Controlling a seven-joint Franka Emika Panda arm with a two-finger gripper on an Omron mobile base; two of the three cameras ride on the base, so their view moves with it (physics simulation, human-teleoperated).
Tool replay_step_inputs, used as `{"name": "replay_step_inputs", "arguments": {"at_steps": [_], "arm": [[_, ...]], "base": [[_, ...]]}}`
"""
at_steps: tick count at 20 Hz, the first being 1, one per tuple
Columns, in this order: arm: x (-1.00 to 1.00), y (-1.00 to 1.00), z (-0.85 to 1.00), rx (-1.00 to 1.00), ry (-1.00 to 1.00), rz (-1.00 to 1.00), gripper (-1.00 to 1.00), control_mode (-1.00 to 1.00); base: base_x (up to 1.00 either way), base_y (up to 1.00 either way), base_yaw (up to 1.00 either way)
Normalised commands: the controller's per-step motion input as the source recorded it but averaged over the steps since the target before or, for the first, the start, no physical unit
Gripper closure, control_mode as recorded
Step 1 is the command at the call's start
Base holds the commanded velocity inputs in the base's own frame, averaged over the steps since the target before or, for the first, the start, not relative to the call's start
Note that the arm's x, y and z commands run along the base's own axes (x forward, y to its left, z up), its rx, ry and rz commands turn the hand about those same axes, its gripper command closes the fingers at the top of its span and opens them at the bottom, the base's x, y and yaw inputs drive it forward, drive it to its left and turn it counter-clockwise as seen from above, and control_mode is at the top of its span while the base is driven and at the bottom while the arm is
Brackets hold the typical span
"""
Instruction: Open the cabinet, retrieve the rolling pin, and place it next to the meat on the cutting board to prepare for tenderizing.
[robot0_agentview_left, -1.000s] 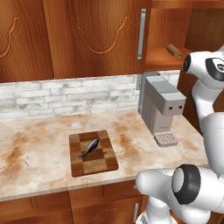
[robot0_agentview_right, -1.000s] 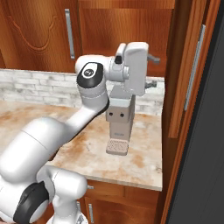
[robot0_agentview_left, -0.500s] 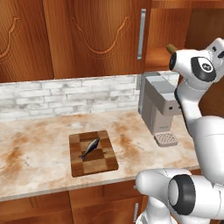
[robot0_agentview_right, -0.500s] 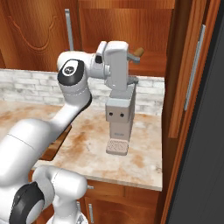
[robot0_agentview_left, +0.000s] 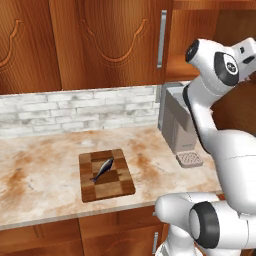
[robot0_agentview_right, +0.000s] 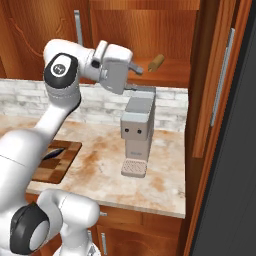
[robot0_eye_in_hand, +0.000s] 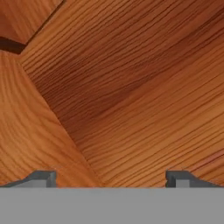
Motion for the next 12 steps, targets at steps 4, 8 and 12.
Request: {"name": "replay_step_inputs", "arguments": {"at_steps": [4, 8, 12], "arm": [[-0.13, 0.34, 0.0, 0.33, -0.13, 0.05, -1.0, -1.0], [0.0, 0.17, 0.0, 0.33, -0.16, 0.12, -1.0, -1.0], [0.0, 0.06, 0.0, 0.29, -0.18, 0.2, -1.0, -1.0]], "base": [[0.0, 0.0, 0.0], [0.0, 0.0, 0.0], [0.0, 0.0, 0.0]]}}
